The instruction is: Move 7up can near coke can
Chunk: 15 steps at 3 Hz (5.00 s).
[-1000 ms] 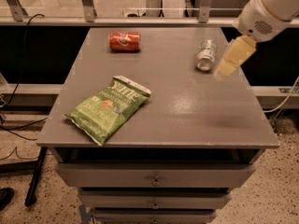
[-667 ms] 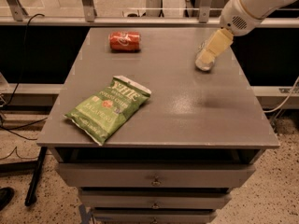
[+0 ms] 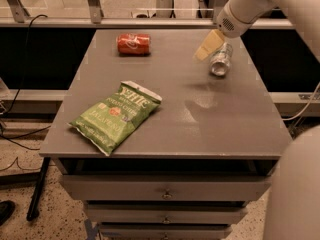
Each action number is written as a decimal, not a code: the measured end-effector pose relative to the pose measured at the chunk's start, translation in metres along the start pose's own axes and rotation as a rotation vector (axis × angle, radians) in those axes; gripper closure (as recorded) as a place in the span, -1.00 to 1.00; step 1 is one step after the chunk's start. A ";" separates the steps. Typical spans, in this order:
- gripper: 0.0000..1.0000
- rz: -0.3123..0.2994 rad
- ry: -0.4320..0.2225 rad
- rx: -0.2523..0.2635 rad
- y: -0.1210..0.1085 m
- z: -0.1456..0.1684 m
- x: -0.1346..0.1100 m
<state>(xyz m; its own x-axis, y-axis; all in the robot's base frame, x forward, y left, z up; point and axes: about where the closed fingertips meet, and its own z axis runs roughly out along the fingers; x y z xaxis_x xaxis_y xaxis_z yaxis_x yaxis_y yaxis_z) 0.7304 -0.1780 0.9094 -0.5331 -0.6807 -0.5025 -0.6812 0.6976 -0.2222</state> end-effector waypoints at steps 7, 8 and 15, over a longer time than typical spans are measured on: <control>0.52 0.468 0.203 0.172 -0.023 0.050 0.017; 0.96 0.355 0.128 0.126 -0.012 0.050 -0.011; -0.23 -0.294 -0.012 -0.145 0.092 0.110 -0.120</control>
Offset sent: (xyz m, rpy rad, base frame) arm 0.0417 -0.0288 -0.0292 0.0187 0.1410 -0.5831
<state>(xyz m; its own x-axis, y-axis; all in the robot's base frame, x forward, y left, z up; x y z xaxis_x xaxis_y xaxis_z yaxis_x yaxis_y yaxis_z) 0.7868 -0.0073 0.8574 -0.2977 -0.8450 -0.4443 -0.8701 0.4317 -0.2380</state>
